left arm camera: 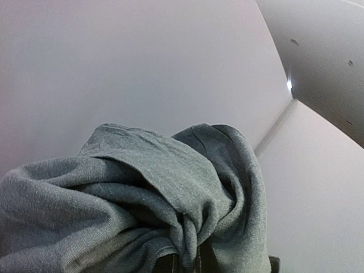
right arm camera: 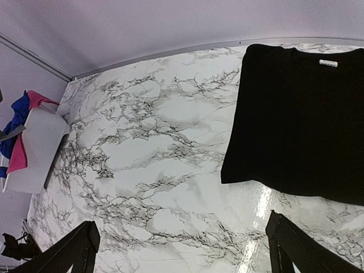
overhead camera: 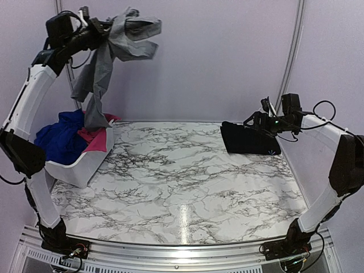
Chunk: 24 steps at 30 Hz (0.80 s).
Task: Fold and stack the mixed laundry pile
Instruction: Place the crumpled shirt at the center of the board.
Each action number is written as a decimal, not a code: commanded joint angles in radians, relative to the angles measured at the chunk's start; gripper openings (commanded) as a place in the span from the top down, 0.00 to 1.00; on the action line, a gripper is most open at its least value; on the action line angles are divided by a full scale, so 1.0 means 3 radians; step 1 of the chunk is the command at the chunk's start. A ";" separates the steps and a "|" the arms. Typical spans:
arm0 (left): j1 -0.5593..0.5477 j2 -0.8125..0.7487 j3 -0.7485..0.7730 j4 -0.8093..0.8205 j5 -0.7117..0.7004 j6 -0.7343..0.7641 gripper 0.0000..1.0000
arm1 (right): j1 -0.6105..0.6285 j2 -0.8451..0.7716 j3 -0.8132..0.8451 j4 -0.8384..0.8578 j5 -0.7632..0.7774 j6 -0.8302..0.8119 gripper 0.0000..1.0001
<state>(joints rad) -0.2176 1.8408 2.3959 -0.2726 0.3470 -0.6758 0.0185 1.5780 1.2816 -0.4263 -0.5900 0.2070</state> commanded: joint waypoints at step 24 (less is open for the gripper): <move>-0.1127 -0.0922 -0.3229 -0.0350 -0.0565 0.1434 0.01 | 0.0212 -0.0353 -0.0218 -0.0526 -0.0140 -0.0320 0.02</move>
<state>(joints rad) -0.4644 1.6672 1.5043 -0.3241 0.2310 -0.4042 0.0273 1.5124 1.2587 -0.5045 -0.6029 0.1635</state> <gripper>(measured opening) 0.989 0.983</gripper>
